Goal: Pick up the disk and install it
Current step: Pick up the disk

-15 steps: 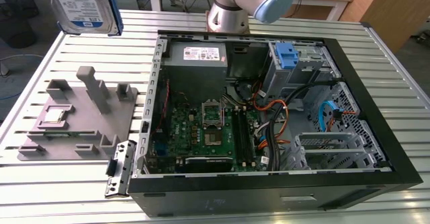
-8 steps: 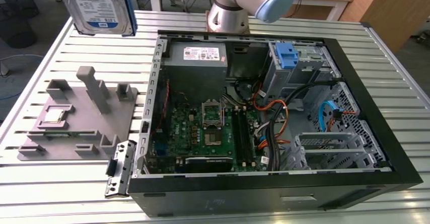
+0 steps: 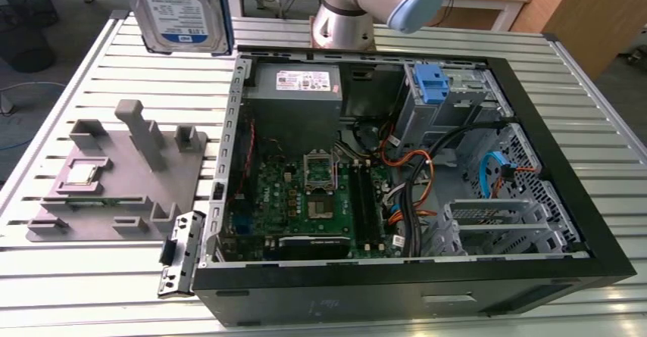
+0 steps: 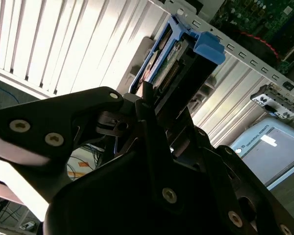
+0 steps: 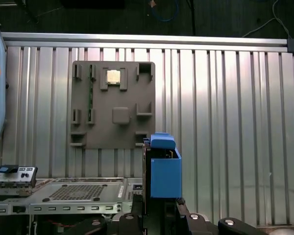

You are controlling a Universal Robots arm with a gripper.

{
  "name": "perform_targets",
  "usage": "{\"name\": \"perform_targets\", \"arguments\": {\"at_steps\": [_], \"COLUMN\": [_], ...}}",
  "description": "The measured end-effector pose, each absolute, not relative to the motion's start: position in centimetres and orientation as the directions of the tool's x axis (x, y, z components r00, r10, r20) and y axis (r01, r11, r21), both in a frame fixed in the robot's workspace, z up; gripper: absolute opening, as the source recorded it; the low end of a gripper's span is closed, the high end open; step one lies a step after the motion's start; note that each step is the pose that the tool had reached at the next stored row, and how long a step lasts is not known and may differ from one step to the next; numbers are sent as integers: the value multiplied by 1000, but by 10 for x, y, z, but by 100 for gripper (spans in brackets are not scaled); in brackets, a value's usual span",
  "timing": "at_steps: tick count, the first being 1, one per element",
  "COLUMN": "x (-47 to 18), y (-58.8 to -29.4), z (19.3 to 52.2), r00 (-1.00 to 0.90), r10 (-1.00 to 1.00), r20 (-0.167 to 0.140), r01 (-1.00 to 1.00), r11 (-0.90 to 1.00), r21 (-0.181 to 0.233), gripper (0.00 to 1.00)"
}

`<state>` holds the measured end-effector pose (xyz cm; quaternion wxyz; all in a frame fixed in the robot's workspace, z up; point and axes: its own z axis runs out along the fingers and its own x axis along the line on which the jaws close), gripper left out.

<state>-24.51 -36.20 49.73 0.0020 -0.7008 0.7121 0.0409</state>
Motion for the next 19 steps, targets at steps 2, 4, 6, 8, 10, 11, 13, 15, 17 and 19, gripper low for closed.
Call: {"name": "perform_targets", "arguments": {"at_steps": [2, 4, 6, 8, 10, 11, 13, 15, 17, 19], "x": [-236, -227, -218, -208, -199, -195, -186, -177, -168, -159], "y": [-362, -362, -362, -362, -362, -362, -362, -362, -362, -362], "z": [497, 497, 497, 497, 497, 497, 497, 497, 497, 497], "r00": [-18, -18, -18, -18, -18, -18, -18, -18, -18, -18], "r10": [-998, -998, -998, -998, -998, -998, -998, -998, -998, -998], "r20": [-60, -60, -60, -60, -60, -60, -60, -60, -60, -60], "r01": [-998, -998, -998, -998, -998, -998, -998, -998, -998, -998], "r11": [14, 14, 14, 14, 14, 14, 14, 14, 14, 14], "r21": [56, 56, 56, 56, 56, 56, 56, 57, 57, 57], "gripper": [35, 35, 35, 35, 35, 35, 35, 35, 35, 35]}}
